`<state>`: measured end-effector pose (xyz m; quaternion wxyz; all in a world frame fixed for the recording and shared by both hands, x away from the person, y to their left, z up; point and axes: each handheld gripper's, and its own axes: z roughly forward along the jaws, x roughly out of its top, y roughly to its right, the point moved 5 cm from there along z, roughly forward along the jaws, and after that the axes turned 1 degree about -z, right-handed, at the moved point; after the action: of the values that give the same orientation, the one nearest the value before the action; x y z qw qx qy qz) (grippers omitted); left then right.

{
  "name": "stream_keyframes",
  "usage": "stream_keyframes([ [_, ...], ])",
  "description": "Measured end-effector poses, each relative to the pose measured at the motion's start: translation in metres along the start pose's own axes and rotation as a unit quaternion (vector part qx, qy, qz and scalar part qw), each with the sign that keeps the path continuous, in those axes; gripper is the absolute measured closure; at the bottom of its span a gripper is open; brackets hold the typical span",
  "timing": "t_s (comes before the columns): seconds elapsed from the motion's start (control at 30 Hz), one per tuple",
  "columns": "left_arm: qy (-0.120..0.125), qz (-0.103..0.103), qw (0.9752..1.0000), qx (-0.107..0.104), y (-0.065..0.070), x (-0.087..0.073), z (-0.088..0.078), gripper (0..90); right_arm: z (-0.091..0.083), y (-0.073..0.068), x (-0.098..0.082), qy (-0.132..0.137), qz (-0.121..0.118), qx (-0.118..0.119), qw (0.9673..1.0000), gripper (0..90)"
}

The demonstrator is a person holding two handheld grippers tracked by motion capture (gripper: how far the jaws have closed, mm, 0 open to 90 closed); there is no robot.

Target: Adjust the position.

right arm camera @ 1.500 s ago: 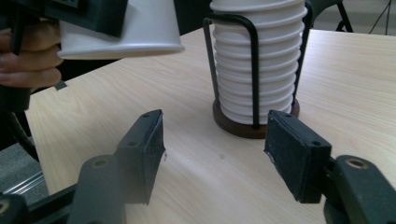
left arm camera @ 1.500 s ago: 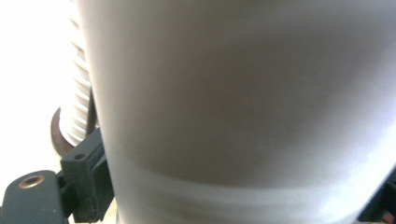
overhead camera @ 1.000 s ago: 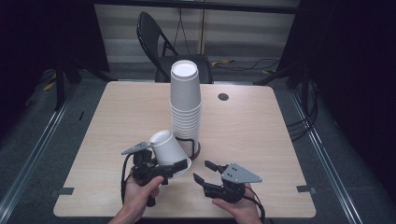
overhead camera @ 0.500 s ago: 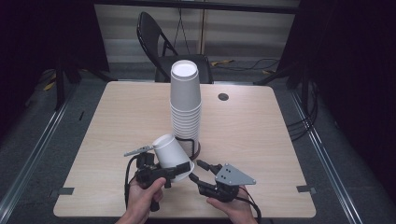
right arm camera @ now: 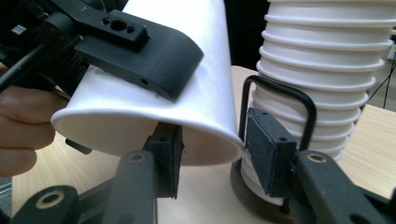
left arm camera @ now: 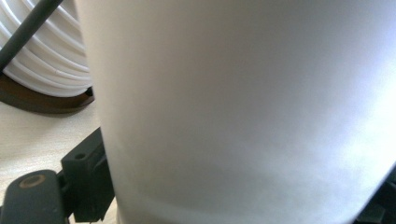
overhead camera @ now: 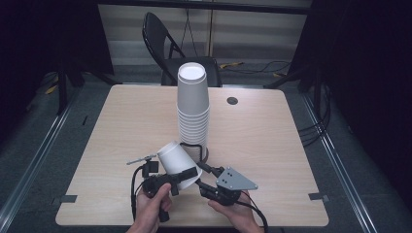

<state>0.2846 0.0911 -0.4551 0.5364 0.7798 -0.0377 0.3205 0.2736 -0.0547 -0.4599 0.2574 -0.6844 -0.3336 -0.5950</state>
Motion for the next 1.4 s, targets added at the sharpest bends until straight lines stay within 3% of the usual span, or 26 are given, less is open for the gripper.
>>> stream_keyframes([
  [0.27, -0.014, 0.006, 0.9999, -0.001, 0.002, -0.006, 0.005, 10.9, 0.009, -0.003, -0.002, 0.012, -0.01, -0.009, 0.9998, 59.1],
  [0.43, -0.028, 0.001, 0.9995, -0.014, 0.007, -0.012, 0.01, 10.8, 0.011, -0.001, -0.004, 0.012, -0.005, -0.009, 0.9999, 60.6],
  [0.77, -0.044, 0.008, 0.9986, -0.027, 0.006, -0.018, 0.017, 8.9, 0.007, 0.003, -0.007, 0.019, -0.006, -0.034, 0.9992, 77.3],
  [1.03, -0.042, 0.049, 0.997, -0.042, 0.009, -0.012, 0.02, 7.0, 0.0, 0.007, -0.007, 0.019, -0.004, -0.034, 0.9992, 81.7],
  [1.17, -0.03, 0.071, 0.9964, -0.035, 0.009, -0.008, 0.02, 4.1, -0.002, 0.008, -0.007, 0.016, -0.001, -0.037, 0.9992, 83.2],
  [1.4, -0.02, 0.076, 0.9964, -0.031, 0.006, 0.0, 0.016, 2.9, -0.004, 0.007, -0.007, 0.007, 0.001, -0.031, 0.9995, 85.1],
])
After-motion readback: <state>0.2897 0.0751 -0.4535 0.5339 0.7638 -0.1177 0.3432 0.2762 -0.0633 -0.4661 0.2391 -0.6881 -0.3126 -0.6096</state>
